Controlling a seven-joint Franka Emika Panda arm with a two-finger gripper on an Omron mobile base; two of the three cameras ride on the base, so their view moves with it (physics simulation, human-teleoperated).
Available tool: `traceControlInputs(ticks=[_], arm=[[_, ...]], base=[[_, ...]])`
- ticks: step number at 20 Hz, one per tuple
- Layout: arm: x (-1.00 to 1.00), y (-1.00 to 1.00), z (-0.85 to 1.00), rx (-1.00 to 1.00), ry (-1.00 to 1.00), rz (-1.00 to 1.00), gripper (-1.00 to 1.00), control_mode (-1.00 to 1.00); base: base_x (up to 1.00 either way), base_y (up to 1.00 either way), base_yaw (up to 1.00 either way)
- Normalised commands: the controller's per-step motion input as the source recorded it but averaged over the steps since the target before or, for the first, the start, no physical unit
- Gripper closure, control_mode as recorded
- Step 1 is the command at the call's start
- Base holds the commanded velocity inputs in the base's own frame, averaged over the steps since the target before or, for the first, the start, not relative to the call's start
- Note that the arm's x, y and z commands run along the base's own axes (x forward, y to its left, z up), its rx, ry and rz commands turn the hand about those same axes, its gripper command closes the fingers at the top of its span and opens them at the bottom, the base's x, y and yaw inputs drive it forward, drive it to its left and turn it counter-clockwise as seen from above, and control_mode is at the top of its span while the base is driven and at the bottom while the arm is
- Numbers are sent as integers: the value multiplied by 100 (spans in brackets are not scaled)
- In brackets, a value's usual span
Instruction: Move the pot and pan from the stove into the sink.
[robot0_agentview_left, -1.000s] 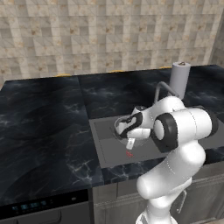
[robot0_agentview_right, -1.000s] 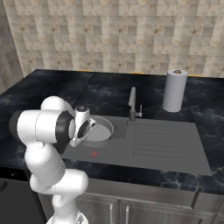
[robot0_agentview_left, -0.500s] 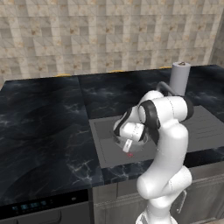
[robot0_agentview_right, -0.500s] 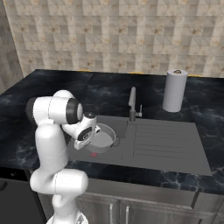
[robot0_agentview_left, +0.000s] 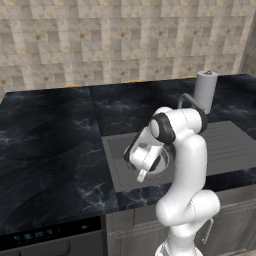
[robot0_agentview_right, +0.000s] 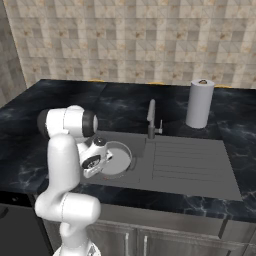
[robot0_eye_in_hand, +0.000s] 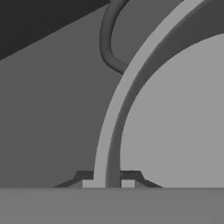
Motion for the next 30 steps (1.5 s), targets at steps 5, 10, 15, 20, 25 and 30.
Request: traceControlInputs(ticks=[5, 10, 15, 20, 25, 30], arm=[[1, 4, 4, 0, -1, -3, -100, -100], [0, 11, 65, 0, -4, -12, -100, -100], [0, 13, 94, 0, 0, -12, -100, -100], [0, 8, 100, 1, 0, -12, -100, -100], [0, 13, 100, 1, 1, -14, -100, -100], [0, 19, 100, 0, 1, -16, -100, -100]], base=[[0, 0, 0], [0, 0, 0], [0, 0, 0], [0, 0, 0], [0, 0, 0], [0, 0, 0]])
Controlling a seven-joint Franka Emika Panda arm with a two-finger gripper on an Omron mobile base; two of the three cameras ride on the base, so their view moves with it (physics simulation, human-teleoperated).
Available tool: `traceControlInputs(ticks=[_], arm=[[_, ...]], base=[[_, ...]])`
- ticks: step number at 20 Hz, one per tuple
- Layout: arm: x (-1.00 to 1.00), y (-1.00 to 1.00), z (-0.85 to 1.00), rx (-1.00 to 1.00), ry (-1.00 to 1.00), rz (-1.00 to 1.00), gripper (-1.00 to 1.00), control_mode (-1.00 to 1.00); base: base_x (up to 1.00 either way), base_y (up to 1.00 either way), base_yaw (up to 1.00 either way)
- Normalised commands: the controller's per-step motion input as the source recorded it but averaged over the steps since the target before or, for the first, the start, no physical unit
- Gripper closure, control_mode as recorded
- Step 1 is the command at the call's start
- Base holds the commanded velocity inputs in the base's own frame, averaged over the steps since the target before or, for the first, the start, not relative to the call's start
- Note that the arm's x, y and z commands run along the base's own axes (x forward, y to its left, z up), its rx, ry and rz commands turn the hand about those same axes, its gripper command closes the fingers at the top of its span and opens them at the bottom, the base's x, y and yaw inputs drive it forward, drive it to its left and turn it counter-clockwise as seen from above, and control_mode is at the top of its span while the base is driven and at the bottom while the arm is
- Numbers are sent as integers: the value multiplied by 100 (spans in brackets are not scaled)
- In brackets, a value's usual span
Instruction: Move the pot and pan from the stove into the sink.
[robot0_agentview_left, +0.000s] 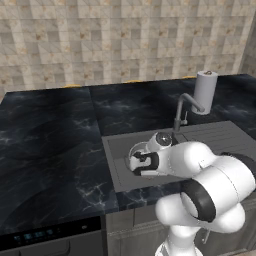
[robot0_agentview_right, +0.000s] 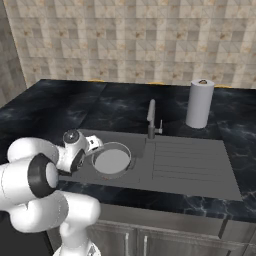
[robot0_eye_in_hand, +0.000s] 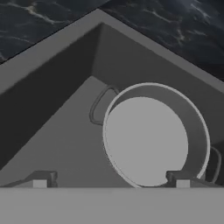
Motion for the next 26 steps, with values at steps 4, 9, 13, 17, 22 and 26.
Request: traceControlInputs(ticks=[4, 9, 13, 17, 22, 26], arm=[[7, 27, 100, 0, 0, -19, -100, -100], [-1, 11, 99, 0, 10, -21, -100, -100], [-27, -22, 84, 7, 24, -22, -100, -100], [-58, -33, 74, 13, 19, -15, -100, -100], [-87, -24, 55, 11, 3, -8, -100, -100], [-100, -17, 25, 10, -28, -1, -100, -100]], base=[[0, 0, 0], [0, 0, 0], [0, 0, 0], [0, 0, 0], [0, 0, 0], [0, 0, 0]])
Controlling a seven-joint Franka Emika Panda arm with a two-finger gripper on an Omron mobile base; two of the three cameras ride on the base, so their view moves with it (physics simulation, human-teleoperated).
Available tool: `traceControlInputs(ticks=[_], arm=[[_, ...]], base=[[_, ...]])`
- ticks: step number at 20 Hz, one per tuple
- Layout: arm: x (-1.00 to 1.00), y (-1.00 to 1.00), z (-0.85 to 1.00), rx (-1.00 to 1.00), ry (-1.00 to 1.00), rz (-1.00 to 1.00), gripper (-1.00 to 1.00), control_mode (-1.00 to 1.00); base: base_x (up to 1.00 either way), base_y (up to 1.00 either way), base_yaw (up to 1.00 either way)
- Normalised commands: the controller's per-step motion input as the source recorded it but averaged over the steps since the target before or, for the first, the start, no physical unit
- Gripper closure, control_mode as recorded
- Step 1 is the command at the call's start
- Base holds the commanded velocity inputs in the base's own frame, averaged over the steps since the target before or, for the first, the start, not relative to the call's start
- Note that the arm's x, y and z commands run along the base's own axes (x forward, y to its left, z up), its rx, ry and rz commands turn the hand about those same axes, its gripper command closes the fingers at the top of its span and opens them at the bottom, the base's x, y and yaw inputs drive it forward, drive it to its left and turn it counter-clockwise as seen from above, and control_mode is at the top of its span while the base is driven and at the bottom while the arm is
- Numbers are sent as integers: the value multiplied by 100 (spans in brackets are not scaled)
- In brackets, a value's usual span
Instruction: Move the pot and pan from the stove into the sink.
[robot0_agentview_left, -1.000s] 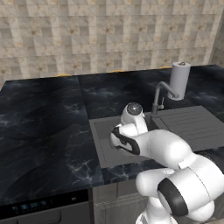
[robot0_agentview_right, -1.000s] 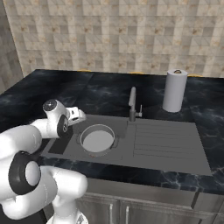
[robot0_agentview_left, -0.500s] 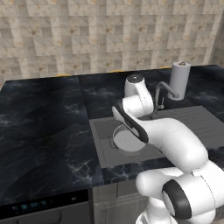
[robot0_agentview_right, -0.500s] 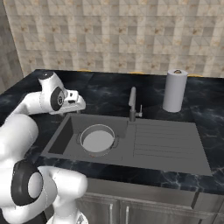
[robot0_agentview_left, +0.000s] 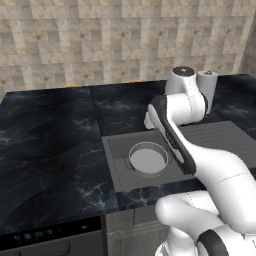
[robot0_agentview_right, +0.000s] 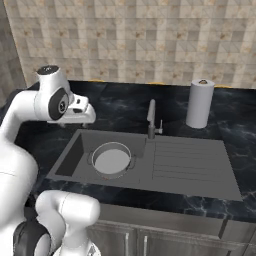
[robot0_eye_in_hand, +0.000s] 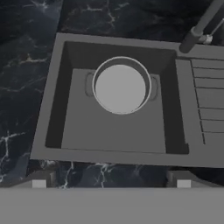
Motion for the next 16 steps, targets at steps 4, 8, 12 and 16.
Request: traceControlInputs(ticks=[4, 8, 12, 16], arm=[[-99, -20, 6, 8, -34, 0, -100, -100], [-89, -29, -13, 3, -34, 3, -100, -100], [-66, -25, -9, 0, -39, 9, -100, -100], [-41, -24, 0, 1, -37, 12, -100, -100]], base=[[0, 0, 0], [0, 0, 0], [0, 0, 0], [0, 0, 0]])
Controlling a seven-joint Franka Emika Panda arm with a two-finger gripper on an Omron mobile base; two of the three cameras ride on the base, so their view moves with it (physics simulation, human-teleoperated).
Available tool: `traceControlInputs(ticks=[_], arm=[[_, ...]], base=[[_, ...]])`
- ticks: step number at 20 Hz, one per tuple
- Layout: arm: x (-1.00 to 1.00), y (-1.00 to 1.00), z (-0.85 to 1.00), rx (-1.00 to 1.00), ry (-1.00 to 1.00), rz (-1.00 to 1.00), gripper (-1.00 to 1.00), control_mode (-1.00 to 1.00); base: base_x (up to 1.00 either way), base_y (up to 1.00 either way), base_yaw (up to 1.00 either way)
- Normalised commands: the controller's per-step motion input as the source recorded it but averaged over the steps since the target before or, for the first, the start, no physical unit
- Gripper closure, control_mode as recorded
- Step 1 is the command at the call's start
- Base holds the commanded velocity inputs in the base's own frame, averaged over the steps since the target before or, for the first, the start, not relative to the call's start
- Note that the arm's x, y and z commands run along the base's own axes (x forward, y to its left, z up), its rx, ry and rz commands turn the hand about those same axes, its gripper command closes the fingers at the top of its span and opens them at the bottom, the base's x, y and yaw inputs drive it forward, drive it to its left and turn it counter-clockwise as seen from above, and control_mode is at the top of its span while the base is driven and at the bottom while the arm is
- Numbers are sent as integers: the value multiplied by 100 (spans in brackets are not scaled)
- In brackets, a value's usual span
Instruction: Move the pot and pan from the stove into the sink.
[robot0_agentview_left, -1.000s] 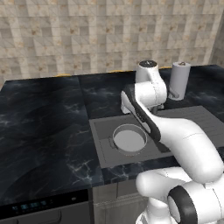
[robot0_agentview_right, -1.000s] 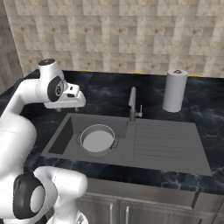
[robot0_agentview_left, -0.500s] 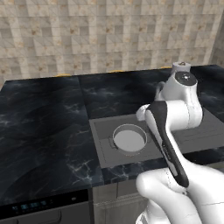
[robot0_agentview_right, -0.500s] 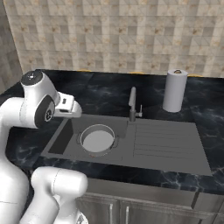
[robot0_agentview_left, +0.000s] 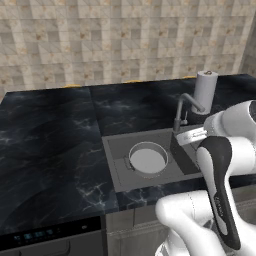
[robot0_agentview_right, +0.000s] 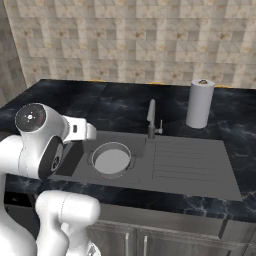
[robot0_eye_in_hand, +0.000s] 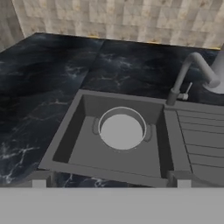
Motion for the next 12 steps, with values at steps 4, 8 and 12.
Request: traceControlInputs(ticks=[4, 8, 12], arm=[[0, 0, 0, 0, 0, 0, -100, -100], [0, 0, 0, 0, 0, 0, -100, -100], [-1, 0, 0, 0, 0, 0, -100, 100]], base=[[0, 0, 0], [0, 0, 0], [-22, -2, 0]])
